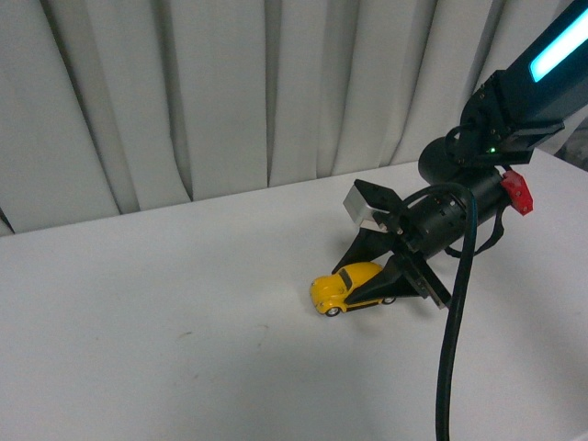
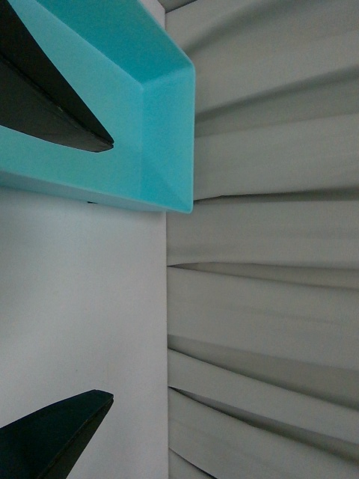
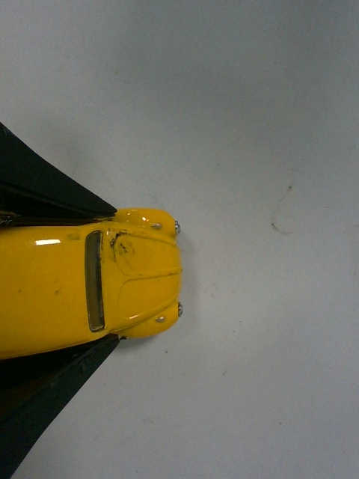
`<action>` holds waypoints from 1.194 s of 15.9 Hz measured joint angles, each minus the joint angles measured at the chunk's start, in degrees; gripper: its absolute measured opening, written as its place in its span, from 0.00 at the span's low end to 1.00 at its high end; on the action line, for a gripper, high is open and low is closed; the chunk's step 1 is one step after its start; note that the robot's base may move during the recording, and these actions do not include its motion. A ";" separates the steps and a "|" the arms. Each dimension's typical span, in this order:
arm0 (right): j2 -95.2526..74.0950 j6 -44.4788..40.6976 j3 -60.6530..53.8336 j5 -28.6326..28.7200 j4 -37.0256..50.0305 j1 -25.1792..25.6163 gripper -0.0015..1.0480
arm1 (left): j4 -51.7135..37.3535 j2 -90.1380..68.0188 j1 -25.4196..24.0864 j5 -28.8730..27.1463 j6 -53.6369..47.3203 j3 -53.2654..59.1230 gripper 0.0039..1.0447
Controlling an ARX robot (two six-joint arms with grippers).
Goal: Wind up and store yellow beetle toy
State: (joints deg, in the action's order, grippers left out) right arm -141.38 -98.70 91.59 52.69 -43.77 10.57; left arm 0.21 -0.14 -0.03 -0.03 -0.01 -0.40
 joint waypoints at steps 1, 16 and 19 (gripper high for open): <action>-0.02 -0.02 0.11 -0.42 0.04 0.00 0.39 | 0.00 0.00 0.00 0.00 0.00 0.00 0.94; 4.04 -0.98 -7.50 -5.53 1.55 7.23 0.39 | 0.00 0.00 0.00 0.02 -0.02 0.00 0.94; 5.07 -1.40 -9.31 -6.40 1.36 9.14 0.39 | 0.00 0.00 0.00 -0.02 0.00 0.00 0.94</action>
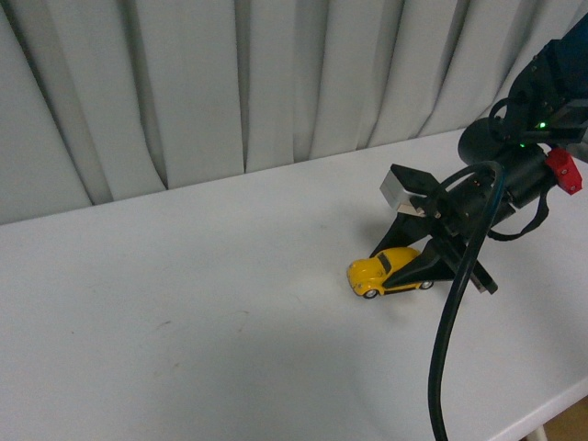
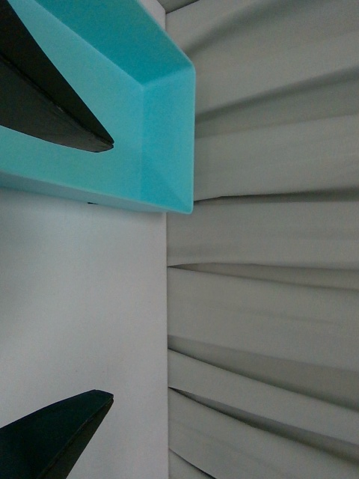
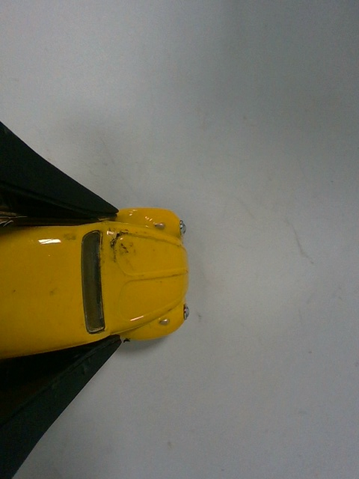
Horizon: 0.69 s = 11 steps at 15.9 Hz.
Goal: Wind up and store yellow beetle toy
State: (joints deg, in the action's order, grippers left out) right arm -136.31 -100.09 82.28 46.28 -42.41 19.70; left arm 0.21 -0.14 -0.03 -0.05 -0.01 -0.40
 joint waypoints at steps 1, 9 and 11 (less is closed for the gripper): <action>0.70 -0.11 -1.22 -0.44 0.00 0.92 0.39 | 0.02 0.00 0.00 0.02 0.00 0.00 0.94; 3.41 -0.55 -5.73 -3.23 0.79 5.86 0.39 | 0.02 0.00 0.00 0.02 0.00 0.00 0.94; 4.31 -0.72 -6.78 -4.87 0.35 7.89 0.39 | 0.02 0.00 0.00 0.02 0.00 0.00 0.94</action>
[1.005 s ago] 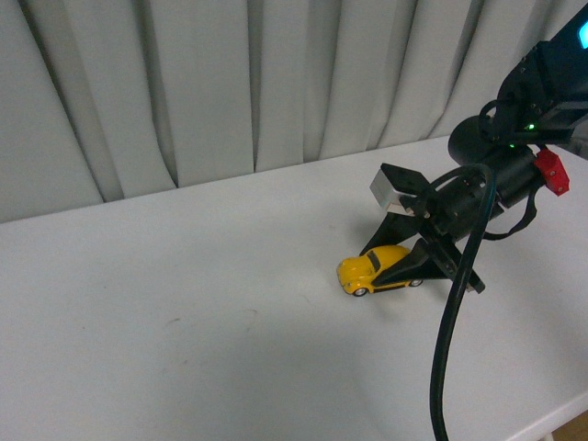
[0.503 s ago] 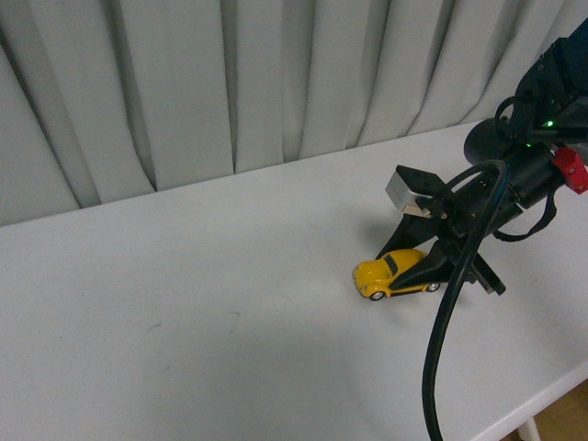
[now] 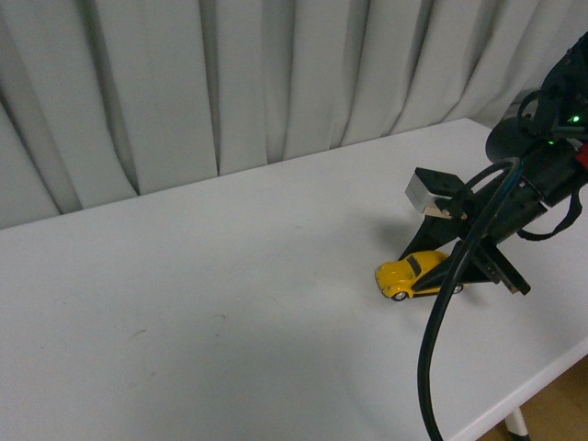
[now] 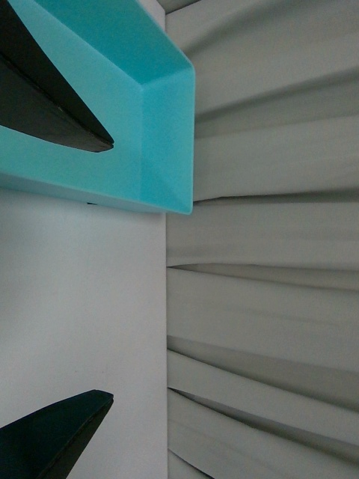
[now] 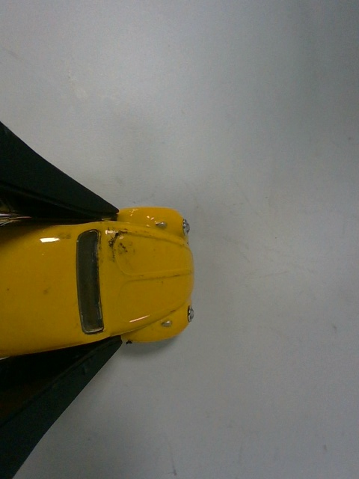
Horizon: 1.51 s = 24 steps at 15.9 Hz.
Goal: Wind up and store yellow beetle toy
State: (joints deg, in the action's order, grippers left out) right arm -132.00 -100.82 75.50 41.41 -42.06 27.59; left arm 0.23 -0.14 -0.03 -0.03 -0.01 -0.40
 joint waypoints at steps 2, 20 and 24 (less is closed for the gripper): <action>0.50 -0.02 -0.37 -1.38 -0.20 1.07 0.39 | -0.02 0.00 0.00 0.00 0.00 0.00 0.94; 0.17 -0.85 -0.66 -3.37 -3.19 0.52 0.93 | 0.00 0.00 0.00 0.00 0.00 0.00 0.94; 0.37 -0.85 -0.90 -3.39 -2.84 0.55 0.93 | 0.00 0.00 0.00 0.00 0.00 0.00 0.94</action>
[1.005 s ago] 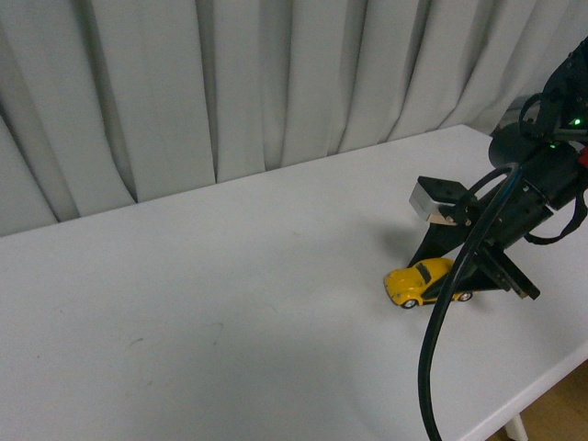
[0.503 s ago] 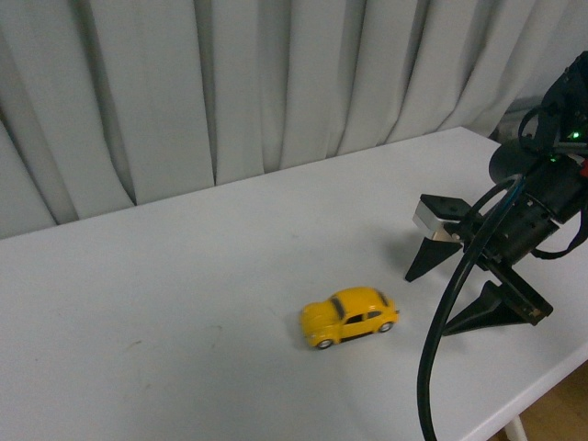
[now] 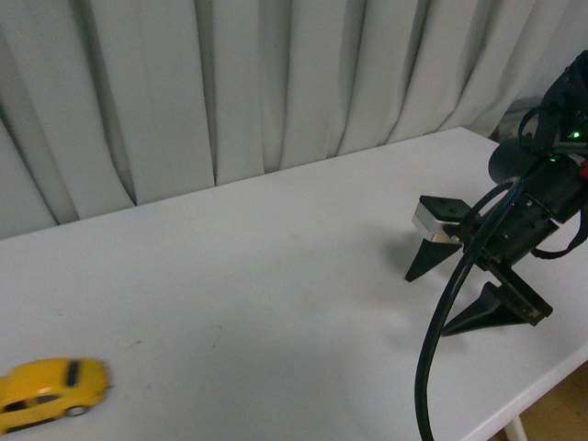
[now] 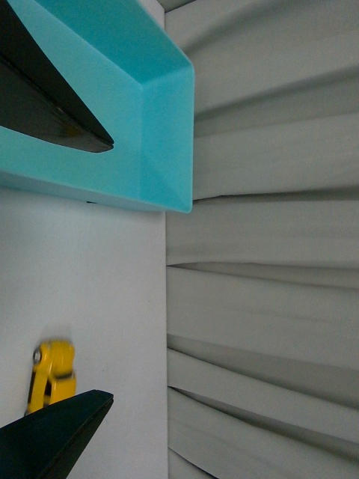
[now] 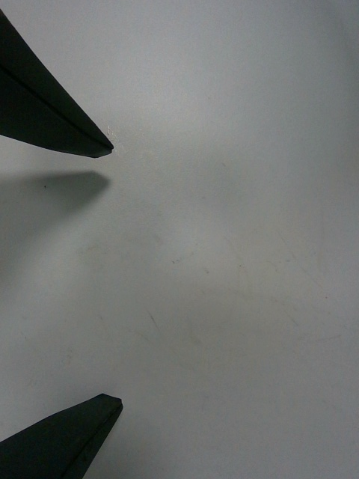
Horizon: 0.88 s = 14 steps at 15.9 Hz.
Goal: Wind up and store yellow beetle toy
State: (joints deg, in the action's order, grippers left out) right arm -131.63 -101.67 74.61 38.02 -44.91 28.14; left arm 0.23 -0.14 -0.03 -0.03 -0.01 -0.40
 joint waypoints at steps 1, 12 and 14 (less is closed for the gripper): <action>0.07 0.00 -0.02 -0.11 0.02 0.00 0.93 | 0.00 0.00 0.00 0.00 0.00 0.00 0.94; 14.03 5.66 -5.68 16.65 20.13 -3.63 0.93 | 0.00 0.00 0.00 0.00 0.00 0.00 0.94; 22.95 18.60 -12.57 21.00 39.67 -5.86 0.93 | 0.00 0.00 0.00 0.00 0.00 0.00 0.94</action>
State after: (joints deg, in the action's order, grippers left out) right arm -108.68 -83.07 62.04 59.02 -5.23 22.28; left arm 0.23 -0.14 -0.03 -0.03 -0.01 -0.40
